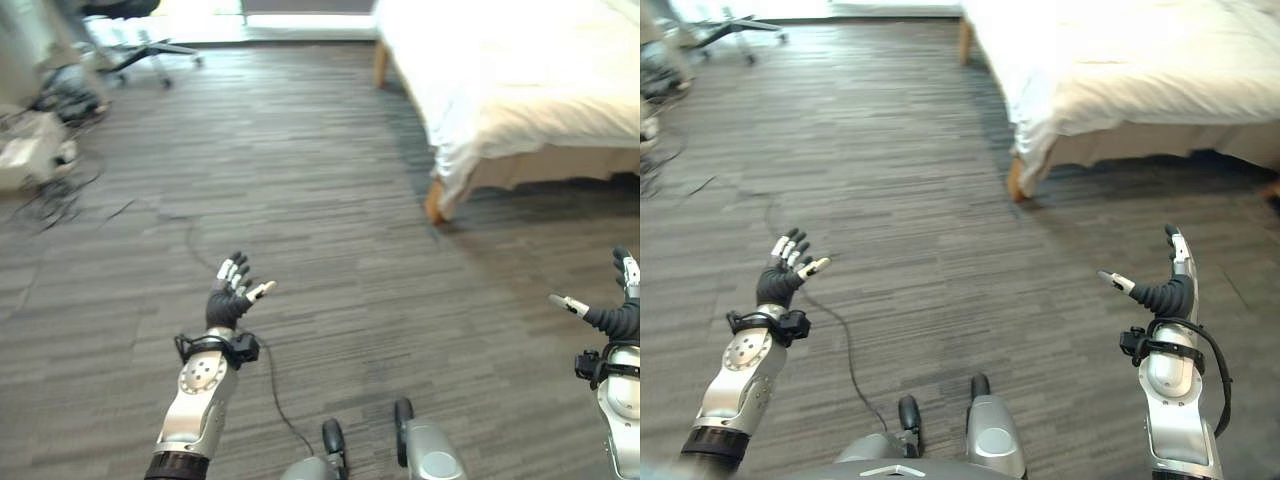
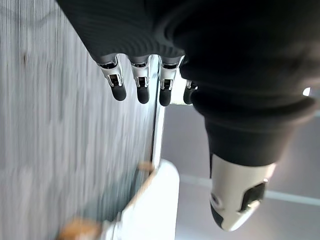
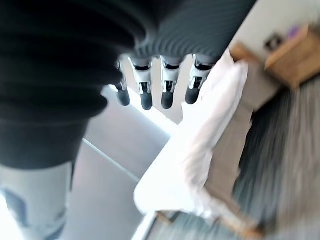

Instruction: Pick up bed clothes into laundry basket.

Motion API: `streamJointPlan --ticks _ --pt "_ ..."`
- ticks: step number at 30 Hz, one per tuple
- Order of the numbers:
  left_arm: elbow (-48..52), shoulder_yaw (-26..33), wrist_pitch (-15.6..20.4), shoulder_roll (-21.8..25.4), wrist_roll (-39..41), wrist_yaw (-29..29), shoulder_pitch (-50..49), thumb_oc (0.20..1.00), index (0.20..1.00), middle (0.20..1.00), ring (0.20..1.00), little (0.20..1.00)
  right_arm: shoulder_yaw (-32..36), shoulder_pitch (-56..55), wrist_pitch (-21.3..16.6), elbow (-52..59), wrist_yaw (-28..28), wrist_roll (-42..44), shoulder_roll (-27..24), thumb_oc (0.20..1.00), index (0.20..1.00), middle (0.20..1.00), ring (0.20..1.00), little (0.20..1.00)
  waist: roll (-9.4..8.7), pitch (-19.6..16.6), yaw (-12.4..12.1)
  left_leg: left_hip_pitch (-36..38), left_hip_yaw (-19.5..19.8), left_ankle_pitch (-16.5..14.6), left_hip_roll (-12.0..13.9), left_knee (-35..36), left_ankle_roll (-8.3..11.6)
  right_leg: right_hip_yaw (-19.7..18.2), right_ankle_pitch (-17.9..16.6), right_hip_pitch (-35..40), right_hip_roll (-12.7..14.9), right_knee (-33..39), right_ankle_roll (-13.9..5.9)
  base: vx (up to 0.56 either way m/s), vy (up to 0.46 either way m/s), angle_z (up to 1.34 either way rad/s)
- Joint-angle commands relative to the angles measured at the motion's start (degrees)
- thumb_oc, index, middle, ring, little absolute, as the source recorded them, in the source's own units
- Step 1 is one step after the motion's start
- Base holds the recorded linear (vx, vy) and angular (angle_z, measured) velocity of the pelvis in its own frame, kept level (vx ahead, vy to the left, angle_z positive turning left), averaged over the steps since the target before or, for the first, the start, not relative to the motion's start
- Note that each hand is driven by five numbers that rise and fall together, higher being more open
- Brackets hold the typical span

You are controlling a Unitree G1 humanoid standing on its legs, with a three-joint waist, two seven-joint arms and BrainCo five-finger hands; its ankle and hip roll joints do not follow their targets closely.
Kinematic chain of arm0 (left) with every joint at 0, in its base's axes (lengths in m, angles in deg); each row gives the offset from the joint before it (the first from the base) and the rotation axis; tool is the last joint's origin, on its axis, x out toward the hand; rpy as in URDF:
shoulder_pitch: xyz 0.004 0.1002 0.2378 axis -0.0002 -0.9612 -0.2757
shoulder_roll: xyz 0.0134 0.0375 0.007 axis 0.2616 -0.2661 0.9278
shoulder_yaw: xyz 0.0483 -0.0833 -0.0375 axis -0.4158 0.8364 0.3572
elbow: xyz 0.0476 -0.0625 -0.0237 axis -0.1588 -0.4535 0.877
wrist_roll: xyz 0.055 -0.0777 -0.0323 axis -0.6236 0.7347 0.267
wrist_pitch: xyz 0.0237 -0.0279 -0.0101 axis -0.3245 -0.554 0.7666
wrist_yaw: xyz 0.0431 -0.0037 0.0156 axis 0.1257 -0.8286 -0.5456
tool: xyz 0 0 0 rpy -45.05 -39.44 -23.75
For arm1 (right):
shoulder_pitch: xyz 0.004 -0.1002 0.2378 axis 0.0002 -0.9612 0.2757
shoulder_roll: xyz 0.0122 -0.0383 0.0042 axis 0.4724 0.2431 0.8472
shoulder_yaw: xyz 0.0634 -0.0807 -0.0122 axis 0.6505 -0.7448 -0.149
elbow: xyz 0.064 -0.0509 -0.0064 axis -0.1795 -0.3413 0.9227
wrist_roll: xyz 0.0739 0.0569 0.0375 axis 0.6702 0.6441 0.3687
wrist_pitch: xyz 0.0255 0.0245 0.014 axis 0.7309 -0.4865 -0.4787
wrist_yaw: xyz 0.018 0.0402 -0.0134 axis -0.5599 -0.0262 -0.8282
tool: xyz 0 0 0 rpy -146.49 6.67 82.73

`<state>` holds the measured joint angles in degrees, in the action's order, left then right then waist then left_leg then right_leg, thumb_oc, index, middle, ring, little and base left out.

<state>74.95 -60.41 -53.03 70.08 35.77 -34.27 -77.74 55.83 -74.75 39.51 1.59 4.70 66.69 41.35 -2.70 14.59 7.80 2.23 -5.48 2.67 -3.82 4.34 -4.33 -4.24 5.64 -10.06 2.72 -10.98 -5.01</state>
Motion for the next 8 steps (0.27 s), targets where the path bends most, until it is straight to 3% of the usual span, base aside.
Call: streamJointPlan --ticks 1,4,8 --pt "5.9 2.1 6.3 1.5 -6.6 -0.7 1.2 1.000 1.000 1.000 1.000 1.000 -2.6 3.1 -5.5 -1.9 2.4 10.7 0.1 1.000 1.000 1.000 1.000 1.000 -1.00 -1.7 1.6 0.8 -3.3 -3.3 5.2 0.7 5.93 3.2 -1.5 9.2 0.4 7.2 -0.23 0.04 -0.026 0.51" --pt "6.1 2.2 7.0 0.3 -8.0 -1.1 -0.4 1.000 1.000 1.000 1.000 1.000 -7.4 4.0 -6.1 -3.1 4.9 15.5 1.5 1.000 1.000 1.000 1.000 1.000 -0.64 -3.0 0.3 2.1 -4.1 -3.6 5.2 0.7 6.14 4.9 -2.0 11.7 1.1 10.2 0.14 0.09 -0.048 0.15" --pt "6.6 2.0 7.2 -0.8 -9.2 -1.4 -2.3 1.000 1.000 1.000 1.000 1.000 -11.1 3.8 -5.1 -2.4 7.2 15.4 0.2 1.000 1.000 1.000 1.000 1.000 -0.31 -4.2 -0.6 3.3 -4.0 -3.8 5.4 0.6 6.40 6.1 -2.5 14.8 1.1 13.4 0.25 0.12 -0.069 0.06"
